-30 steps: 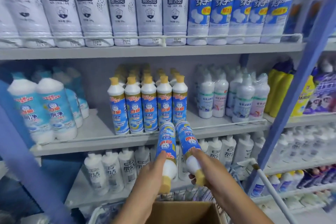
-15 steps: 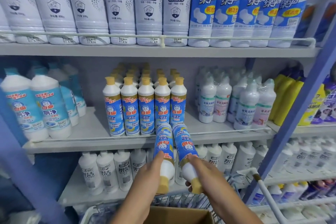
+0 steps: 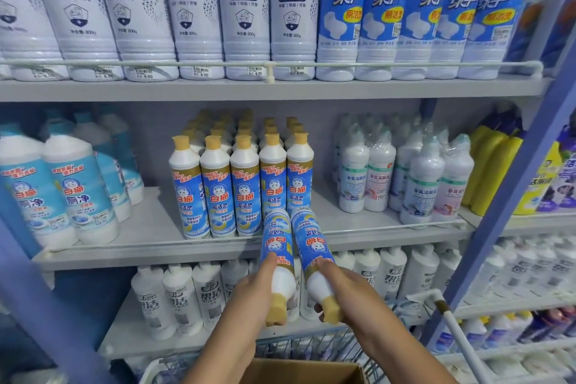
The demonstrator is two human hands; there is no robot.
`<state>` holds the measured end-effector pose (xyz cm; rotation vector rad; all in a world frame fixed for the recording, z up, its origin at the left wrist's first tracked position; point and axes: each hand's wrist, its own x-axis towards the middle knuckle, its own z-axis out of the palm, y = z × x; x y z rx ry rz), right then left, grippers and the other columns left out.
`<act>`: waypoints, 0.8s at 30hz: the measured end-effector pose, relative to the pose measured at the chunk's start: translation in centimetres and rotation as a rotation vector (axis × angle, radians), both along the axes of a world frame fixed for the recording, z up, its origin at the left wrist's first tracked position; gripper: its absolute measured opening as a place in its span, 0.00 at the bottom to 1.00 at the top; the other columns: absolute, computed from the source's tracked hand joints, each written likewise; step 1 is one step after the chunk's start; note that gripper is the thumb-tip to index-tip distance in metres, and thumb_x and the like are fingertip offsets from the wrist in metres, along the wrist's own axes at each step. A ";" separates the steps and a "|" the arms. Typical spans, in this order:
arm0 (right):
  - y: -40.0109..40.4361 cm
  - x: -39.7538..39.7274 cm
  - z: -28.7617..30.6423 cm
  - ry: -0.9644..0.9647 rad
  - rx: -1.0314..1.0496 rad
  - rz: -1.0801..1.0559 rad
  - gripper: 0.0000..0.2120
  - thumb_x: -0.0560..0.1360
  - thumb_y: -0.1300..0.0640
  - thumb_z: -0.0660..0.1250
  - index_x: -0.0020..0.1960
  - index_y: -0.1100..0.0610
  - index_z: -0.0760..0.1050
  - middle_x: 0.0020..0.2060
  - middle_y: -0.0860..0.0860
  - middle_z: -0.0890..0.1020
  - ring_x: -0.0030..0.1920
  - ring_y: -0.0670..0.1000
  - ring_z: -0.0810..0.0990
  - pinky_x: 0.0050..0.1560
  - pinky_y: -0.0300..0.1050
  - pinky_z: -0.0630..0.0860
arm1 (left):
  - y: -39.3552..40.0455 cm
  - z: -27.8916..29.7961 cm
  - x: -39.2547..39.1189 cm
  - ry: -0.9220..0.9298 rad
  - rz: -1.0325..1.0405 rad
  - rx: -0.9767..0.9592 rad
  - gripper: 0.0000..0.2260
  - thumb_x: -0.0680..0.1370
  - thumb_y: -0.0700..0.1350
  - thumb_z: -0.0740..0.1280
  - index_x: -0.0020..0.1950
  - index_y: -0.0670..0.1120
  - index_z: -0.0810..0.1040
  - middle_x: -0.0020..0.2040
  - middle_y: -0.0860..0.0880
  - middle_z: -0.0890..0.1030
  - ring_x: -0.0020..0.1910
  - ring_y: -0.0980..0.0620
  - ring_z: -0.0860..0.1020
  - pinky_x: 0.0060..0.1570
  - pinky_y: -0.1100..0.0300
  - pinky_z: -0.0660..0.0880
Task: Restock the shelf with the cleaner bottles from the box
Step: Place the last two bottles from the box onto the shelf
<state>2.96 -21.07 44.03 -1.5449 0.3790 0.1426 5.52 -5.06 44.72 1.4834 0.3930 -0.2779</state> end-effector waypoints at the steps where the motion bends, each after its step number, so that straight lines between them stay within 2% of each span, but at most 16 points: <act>1: 0.0 0.2 0.1 0.000 -0.005 0.004 0.20 0.75 0.39 0.67 0.53 0.55 0.82 0.40 0.55 0.86 0.37 0.54 0.81 0.41 0.48 0.77 | 0.0 -0.1 0.4 0.009 -0.003 0.002 0.19 0.75 0.63 0.67 0.48 0.47 0.80 0.40 0.39 0.85 0.34 0.42 0.82 0.37 0.46 0.80; 4: 0.0 0.9 0.1 0.007 0.002 0.003 0.21 0.74 0.39 0.68 0.53 0.56 0.82 0.39 0.54 0.85 0.36 0.54 0.81 0.43 0.50 0.77 | 0.1 0.0 1.3 0.029 -0.020 0.013 0.22 0.74 0.66 0.67 0.49 0.46 0.79 0.40 0.37 0.85 0.35 0.40 0.83 0.41 0.42 0.79; 9: 0.0 1.6 0.6 0.026 0.036 0.021 0.23 0.74 0.40 0.69 0.56 0.59 0.80 0.37 0.54 0.84 0.34 0.55 0.79 0.44 0.52 0.76 | 0.1 1.0 2.2 0.056 -0.032 -0.016 0.22 0.77 0.63 0.65 0.49 0.43 0.78 0.33 0.37 0.83 0.31 0.41 0.79 0.41 0.48 0.73; 12: 0.0 1.9 0.7 0.022 0.085 0.023 0.30 0.71 0.39 0.72 0.63 0.60 0.76 0.42 0.55 0.85 0.34 0.55 0.80 0.44 0.51 0.77 | 0.4 1.4 2.1 0.060 -0.067 -0.008 0.21 0.76 0.63 0.67 0.53 0.45 0.78 0.36 0.37 0.84 0.31 0.42 0.79 0.40 0.48 0.73; 13: 0.0 1.9 0.7 0.008 0.114 0.034 0.35 0.68 0.39 0.74 0.67 0.58 0.72 0.46 0.55 0.85 0.35 0.55 0.80 0.44 0.51 0.78 | 0.5 1.5 1.9 0.043 -0.083 -0.012 0.21 0.75 0.62 0.69 0.56 0.45 0.77 0.39 0.37 0.84 0.33 0.41 0.79 0.39 0.48 0.74; 14: 0.0 1.6 0.8 -0.010 0.146 0.052 0.40 0.65 0.41 0.76 0.72 0.52 0.67 0.51 0.55 0.84 0.36 0.55 0.80 0.44 0.51 0.78 | 0.7 1.7 1.6 0.016 -0.112 -0.011 0.23 0.73 0.60 0.72 0.60 0.47 0.75 0.42 0.38 0.84 0.35 0.42 0.80 0.39 0.49 0.75; 16: -0.1 1.1 1.1 -0.063 0.172 0.120 0.45 0.62 0.49 0.81 0.73 0.41 0.62 0.54 0.56 0.83 0.39 0.54 0.80 0.46 0.50 0.79 | 1.1 2.2 1.0 -0.036 -0.203 0.036 0.34 0.64 0.54 0.77 0.66 0.57 0.68 0.45 0.41 0.84 0.38 0.44 0.81 0.39 0.50 0.77; 17: -0.1 0.8 1.3 -0.094 0.151 0.158 0.45 0.61 0.54 0.81 0.72 0.41 0.62 0.54 0.56 0.83 0.41 0.53 0.81 0.46 0.49 0.79 | 1.3 2.5 0.6 -0.060 -0.247 0.065 0.38 0.61 0.50 0.77 0.67 0.60 0.65 0.46 0.42 0.83 0.38 0.45 0.80 0.39 0.50 0.78; 19: 0.0 0.3 2.1 -0.142 0.052 0.165 0.41 0.64 0.60 0.80 0.68 0.38 0.63 0.55 0.56 0.82 0.43 0.52 0.82 0.47 0.48 0.82 | 1.7 2.9 0.2 -0.101 -0.291 0.111 0.39 0.62 0.44 0.73 0.68 0.61 0.63 0.51 0.42 0.81 0.37 0.46 0.79 0.41 0.50 0.81; 21: 0.2 0.2 3.0 -0.172 -0.051 0.106 0.34 0.70 0.64 0.75 0.67 0.40 0.64 0.53 0.57 0.82 0.39 0.52 0.83 0.46 0.50 0.84 | 2.0 3.6 0.2 -0.137 -0.283 0.194 0.34 0.66 0.41 0.72 0.67 0.61 0.64 0.56 0.42 0.79 0.35 0.47 0.80 0.42 0.49 0.83; 24: 0.3 0.8 4.9 -0.210 -0.183 0.036 0.24 0.74 0.59 0.71 0.63 0.42 0.65 0.45 0.57 0.83 0.34 0.55 0.85 0.47 0.56 0.85 | 2.3 5.2 0.7 -0.181 -0.220 0.299 0.22 0.73 0.41 0.68 0.63 0.58 0.68 0.53 0.43 0.80 0.30 0.48 0.82 0.41 0.51 0.84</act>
